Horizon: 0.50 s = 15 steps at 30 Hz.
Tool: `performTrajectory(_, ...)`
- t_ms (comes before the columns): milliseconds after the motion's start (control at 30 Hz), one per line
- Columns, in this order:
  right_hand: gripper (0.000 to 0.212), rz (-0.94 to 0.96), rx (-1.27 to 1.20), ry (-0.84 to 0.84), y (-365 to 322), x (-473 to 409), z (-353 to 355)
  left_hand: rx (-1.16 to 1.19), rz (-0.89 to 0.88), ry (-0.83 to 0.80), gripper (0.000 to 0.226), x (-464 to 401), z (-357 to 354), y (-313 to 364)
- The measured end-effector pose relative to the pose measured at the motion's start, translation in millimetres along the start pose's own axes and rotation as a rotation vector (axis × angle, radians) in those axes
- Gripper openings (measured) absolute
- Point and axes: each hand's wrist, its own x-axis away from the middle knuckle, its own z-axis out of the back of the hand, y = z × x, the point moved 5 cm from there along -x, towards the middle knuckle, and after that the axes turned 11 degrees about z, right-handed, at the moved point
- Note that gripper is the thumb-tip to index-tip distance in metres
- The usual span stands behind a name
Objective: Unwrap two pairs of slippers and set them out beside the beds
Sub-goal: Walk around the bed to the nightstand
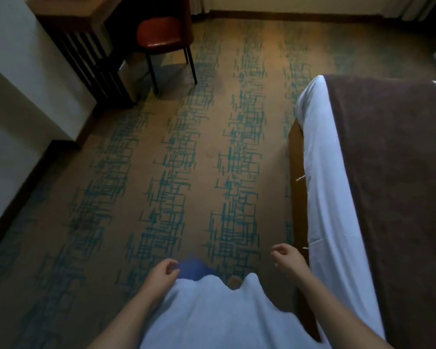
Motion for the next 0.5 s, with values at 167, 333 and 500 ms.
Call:
performTrajectory(167,0.023,0.033,0.069,-0.053,-63.6,-87.5,38.5,0.05,0.062,0.037,0.021,-44.3,17.0,59.1)
performTrajectory(333,0.025,-0.024,0.061,-0.031,-94.5,-170.4,63.7,0.075,0.046,-0.035,0.024,-124.9,44.4,144.3)
performTrajectory(500,0.026,-0.127,0.04,0.036,-126.4,-224.9,88.7,0.026,0.027,-0.05,0.012,-201.6,104.3,257.2)
